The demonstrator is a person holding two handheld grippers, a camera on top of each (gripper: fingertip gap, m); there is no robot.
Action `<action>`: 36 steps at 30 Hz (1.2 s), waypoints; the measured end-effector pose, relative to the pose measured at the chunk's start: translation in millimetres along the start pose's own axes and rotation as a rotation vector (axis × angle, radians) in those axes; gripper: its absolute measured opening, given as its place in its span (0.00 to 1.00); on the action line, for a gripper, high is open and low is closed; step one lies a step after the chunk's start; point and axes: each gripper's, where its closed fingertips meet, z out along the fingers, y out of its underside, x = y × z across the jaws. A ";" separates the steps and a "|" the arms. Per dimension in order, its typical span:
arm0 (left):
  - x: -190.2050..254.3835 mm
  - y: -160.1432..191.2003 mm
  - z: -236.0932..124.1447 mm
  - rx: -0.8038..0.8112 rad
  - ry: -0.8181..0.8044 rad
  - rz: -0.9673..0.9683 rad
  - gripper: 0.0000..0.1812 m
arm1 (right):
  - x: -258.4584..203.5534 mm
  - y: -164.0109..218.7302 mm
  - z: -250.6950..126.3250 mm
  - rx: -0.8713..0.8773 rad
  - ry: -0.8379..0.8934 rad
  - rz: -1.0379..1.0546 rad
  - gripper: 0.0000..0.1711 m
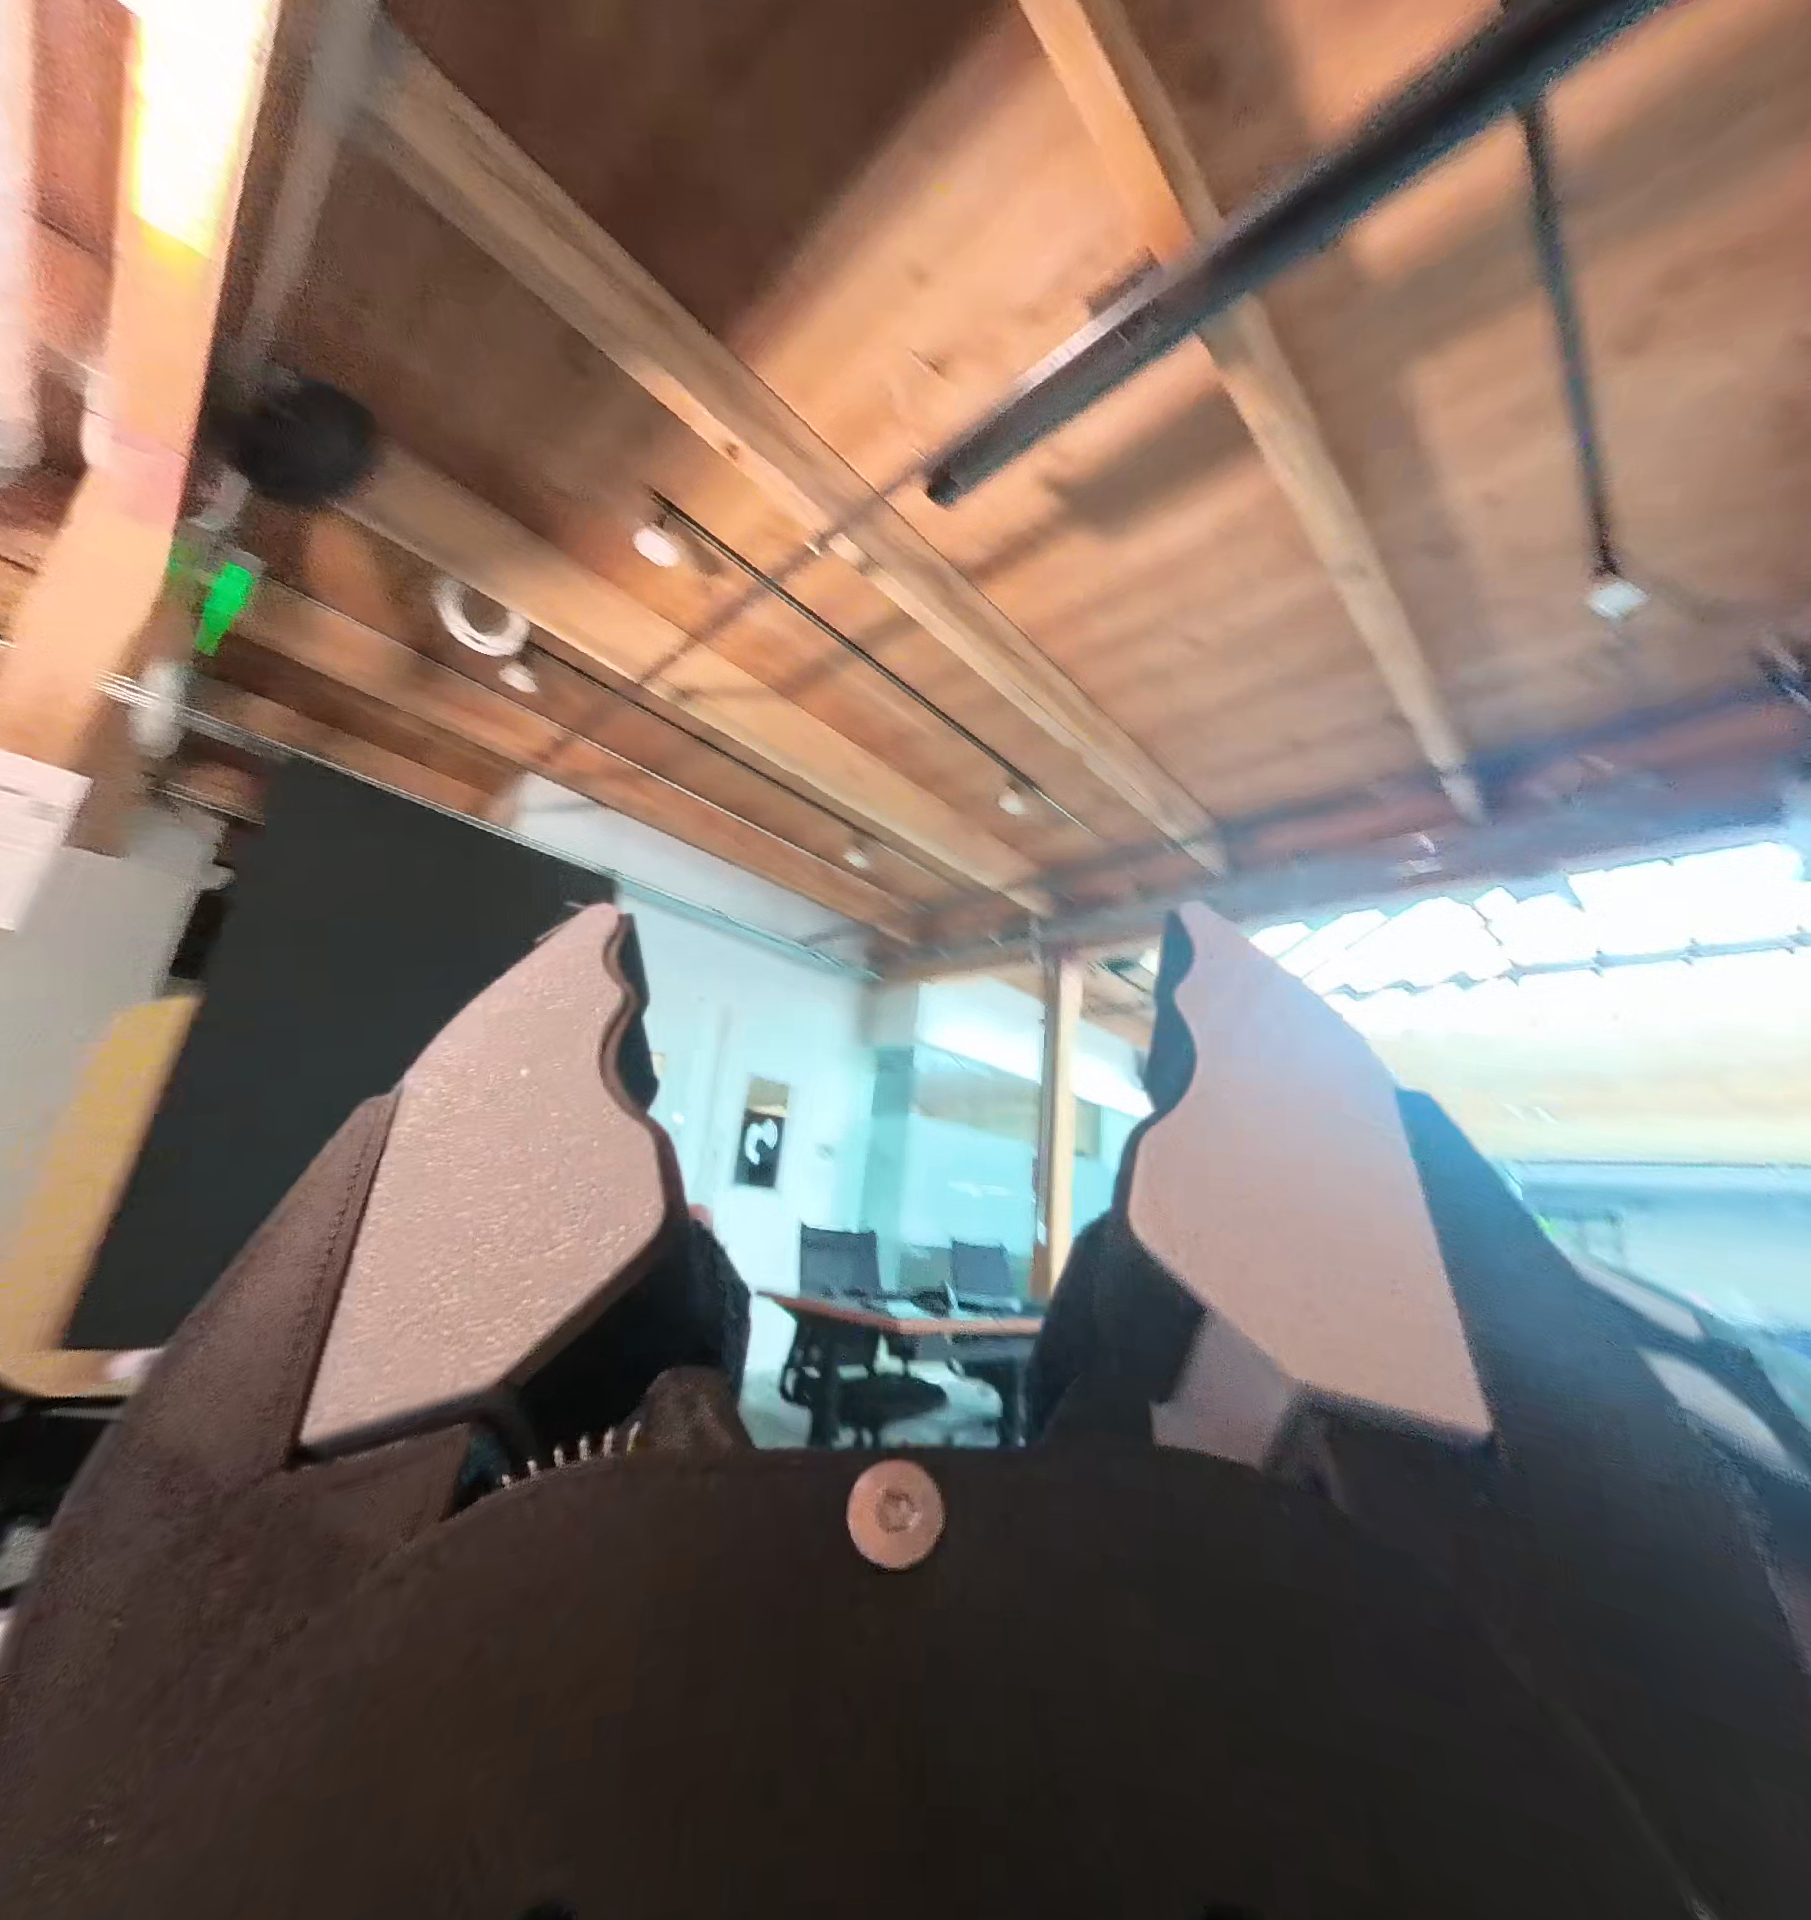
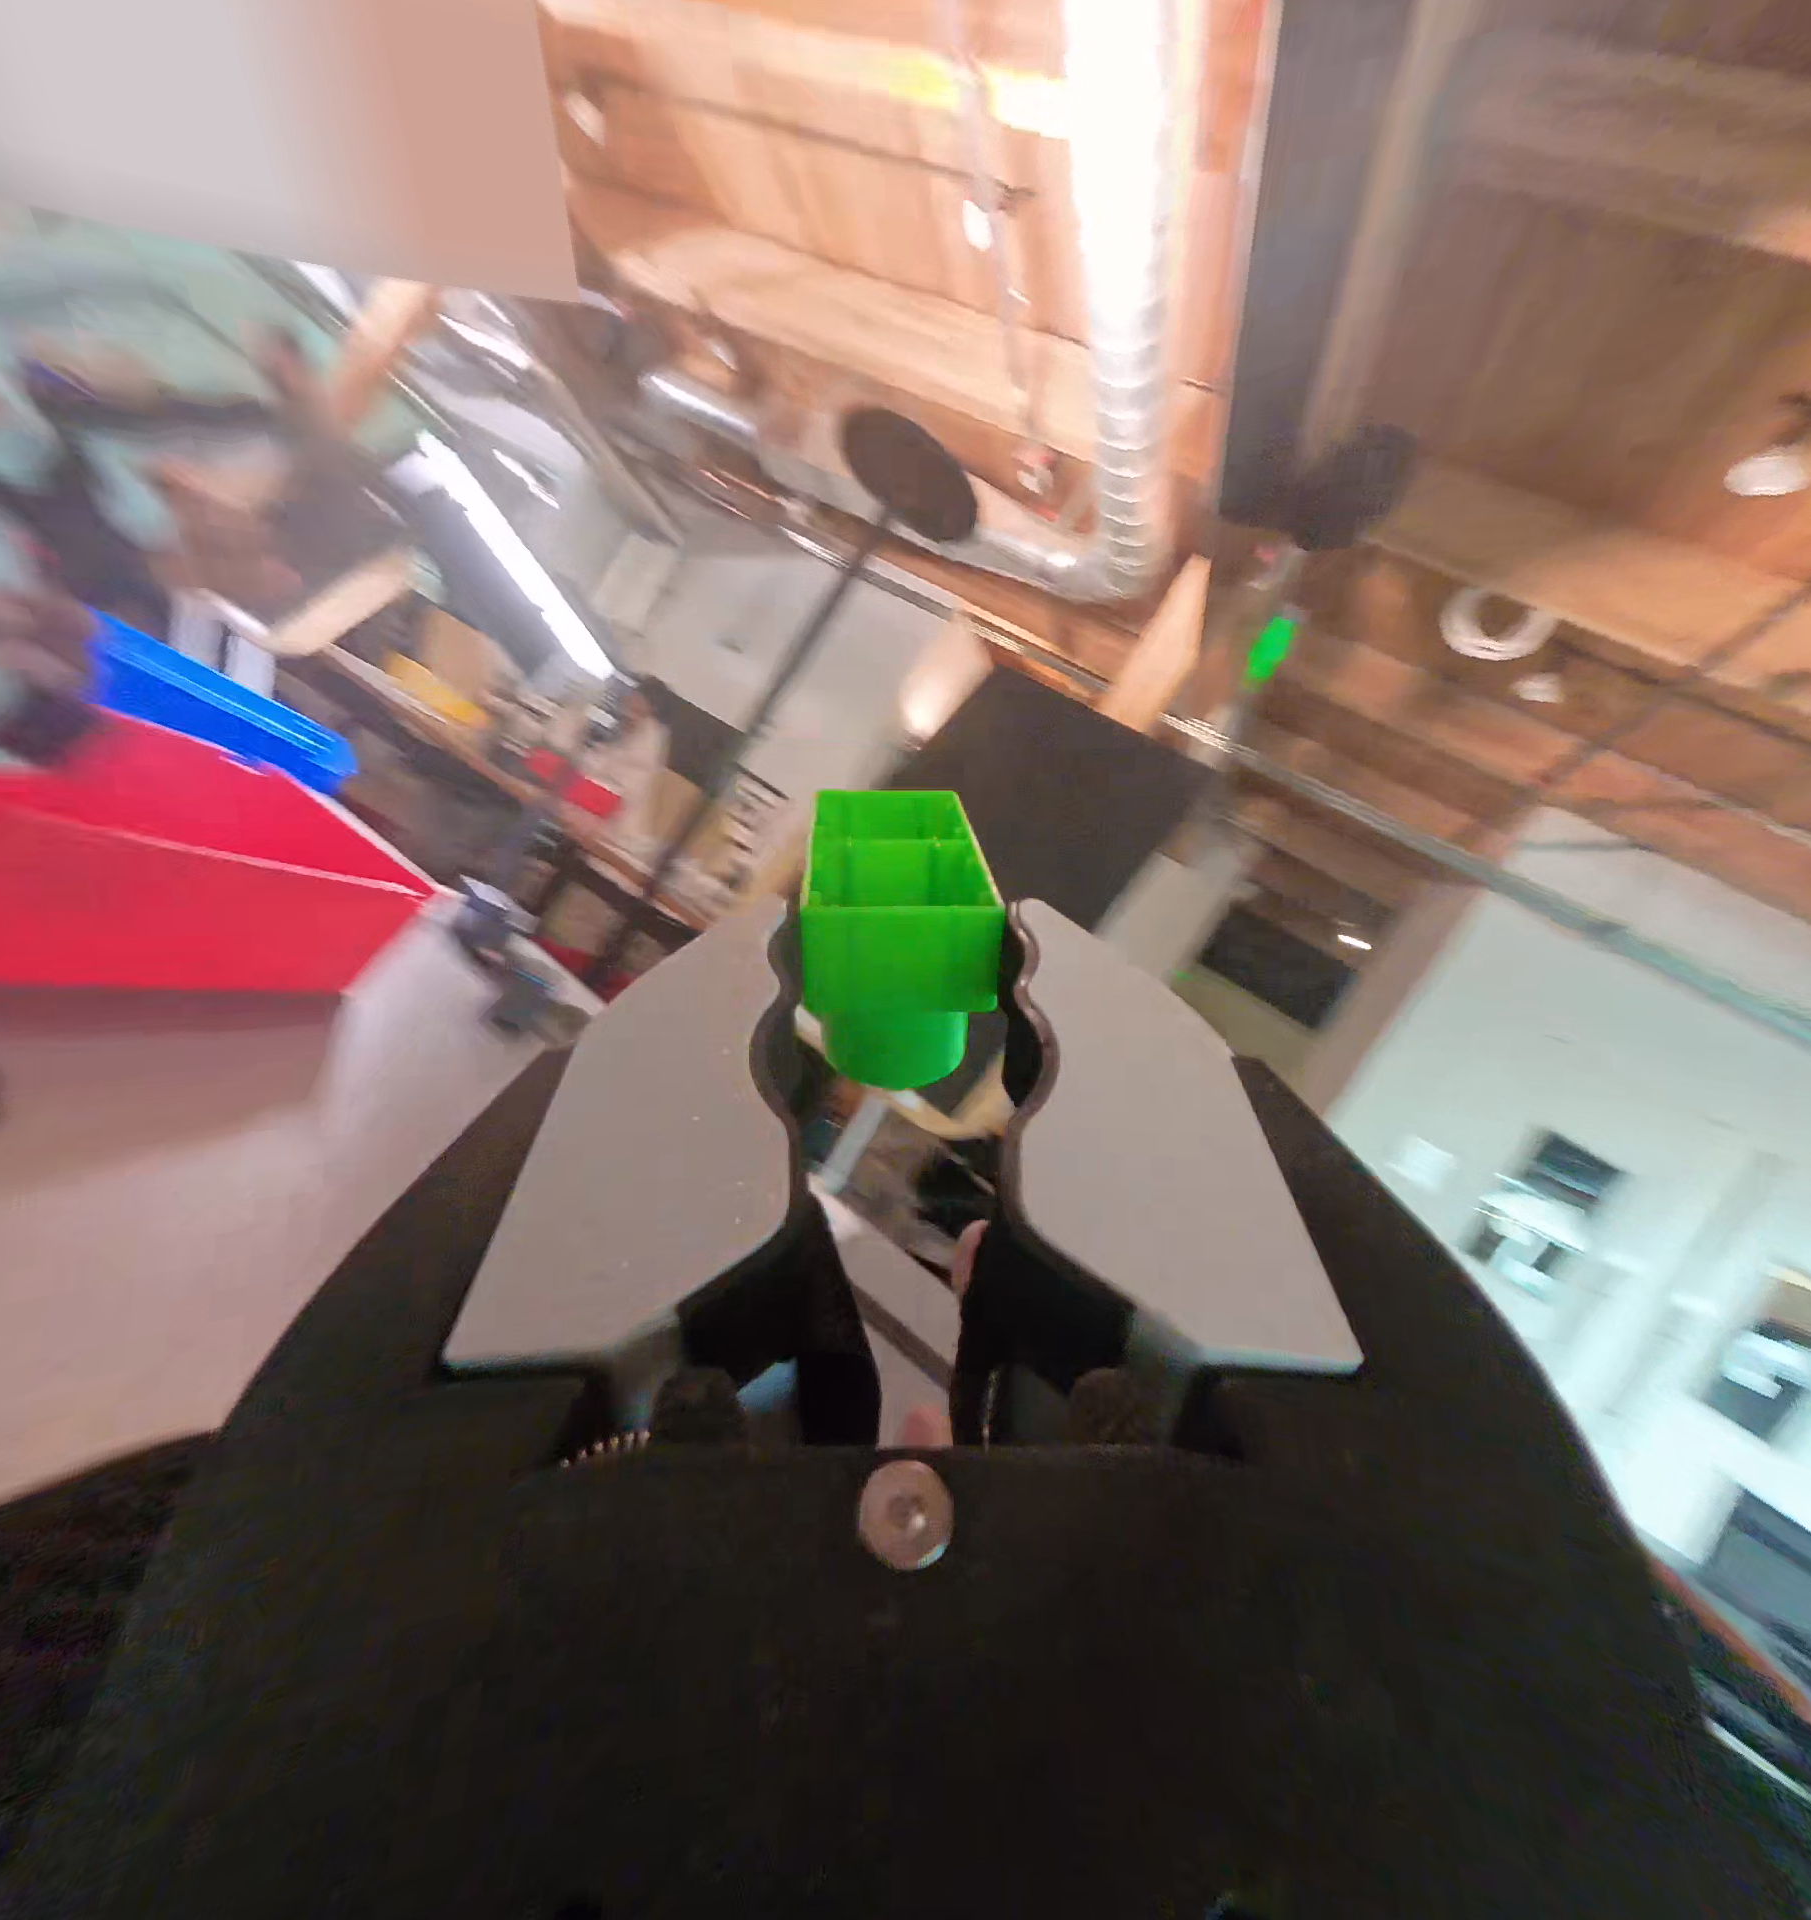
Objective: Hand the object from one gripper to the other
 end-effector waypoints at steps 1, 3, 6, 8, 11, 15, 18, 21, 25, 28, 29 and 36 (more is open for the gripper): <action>-8.9 -10.2 -2.0 0.032 -0.032 0.002 0.53 | 13.5 9.0 -2.4 -0.040 0.056 -0.047 0.21; -23.5 -31.0 -7.8 0.100 -0.085 0.016 0.54 | 34.6 27.8 -7.4 -0.126 0.132 -0.100 0.21; -37.5 -56.1 -16.0 0.163 -0.140 0.074 0.55 | 55.3 55.1 -13.8 -0.243 0.194 -0.097 0.21; -45.9 -71.4 -22.4 0.198 -0.186 0.132 0.55 | 63.4 72.0 -17.1 -0.311 0.214 -0.058 0.21; -55.8 -96.4 -35.6 0.280 -0.244 0.174 0.53 | 70.5 98.6 -22.2 -0.431 0.227 -0.005 0.21; -53.6 -130.1 -55.4 0.431 -0.238 0.120 0.50 | 76.2 137.3 -32.2 -0.622 0.230 0.033 0.21; -46.6 -152.8 -72.8 0.546 -0.207 0.064 0.46 | 74.8 171.1 -42.7 -0.784 0.206 0.081 0.21; -38.5 -170.3 -89.7 0.646 -0.151 0.002 0.40 | 69.1 200.2 -53.6 -0.920 0.167 0.145 0.22; -31.5 -183.9 -105.1 0.730 -0.100 -0.067 0.35 | 66.4 223.9 -63.6 -1.024 0.144 0.190 0.21; -27.0 -186.5 -108.4 0.743 -0.079 -0.071 0.33 | 66.1 235.9 -70.8 -1.088 0.131 0.204 0.21; -26.2 -186.2 -108.3 0.740 -0.080 -0.069 0.32 | 65.8 239.4 -73.8 -1.113 0.123 0.208 0.21; -20.2 -184.1 -109.9 0.728 -0.061 -0.079 0.29 | 46.8 253.6 -77.7 -1.202 0.011 0.278 0.21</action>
